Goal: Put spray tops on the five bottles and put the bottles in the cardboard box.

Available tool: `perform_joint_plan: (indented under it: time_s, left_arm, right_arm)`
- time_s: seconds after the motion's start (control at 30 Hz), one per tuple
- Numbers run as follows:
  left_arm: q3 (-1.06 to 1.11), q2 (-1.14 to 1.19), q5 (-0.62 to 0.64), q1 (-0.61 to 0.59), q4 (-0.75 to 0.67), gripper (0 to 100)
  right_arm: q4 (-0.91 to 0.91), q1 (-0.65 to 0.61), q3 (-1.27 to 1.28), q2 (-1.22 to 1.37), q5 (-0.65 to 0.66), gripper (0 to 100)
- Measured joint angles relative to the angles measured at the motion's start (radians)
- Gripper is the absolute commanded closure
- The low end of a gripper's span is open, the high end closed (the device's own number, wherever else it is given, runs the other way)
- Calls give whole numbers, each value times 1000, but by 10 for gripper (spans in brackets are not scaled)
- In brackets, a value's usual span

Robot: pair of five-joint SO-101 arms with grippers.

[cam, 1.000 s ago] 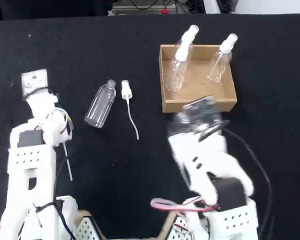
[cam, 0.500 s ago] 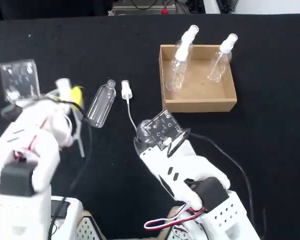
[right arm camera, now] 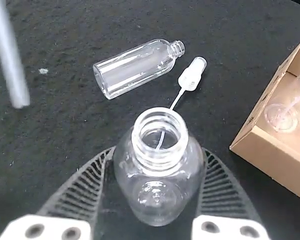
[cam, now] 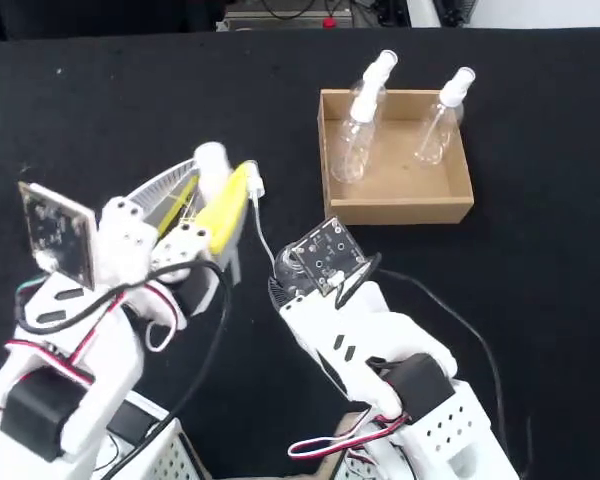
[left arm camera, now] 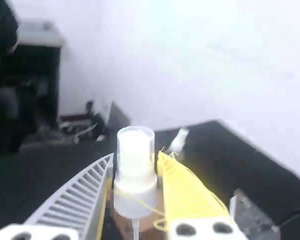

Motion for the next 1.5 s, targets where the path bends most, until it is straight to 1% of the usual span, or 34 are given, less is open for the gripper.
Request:
perform_joint_plan:
  time_s: [0.13, 0.23, 0.43, 0.6, 0.93, 1.37, 1.5]
  left_arm:
    - [112, -2, 0, 49, -210, 921]
    - [209, 2, 0, 66, -318, 921]
    - [244, 2, 0, 112, -396, 921]
    - [244, 2, 0, 118, -457, 921]
    - [244, 2, 8, 126, -468, 921]
    - [359, 2, 8, 124, -468, 916]
    - [364, 2, 8, 130, -468, 916]
  right_arm:
    - [0, 0, 0, 0, 0, 851]
    - [0, 0, 0, 0, 0, 851]
    - [0, 0, 0, 0, 0, 851]
    - [0, 0, 0, 0, 0, 851]
    - [0, 0, 0, 0, 0, 851]
    - [0, 0, 0, 0, 2, 850]
    - [0, 0, 0, 0, 2, 850]
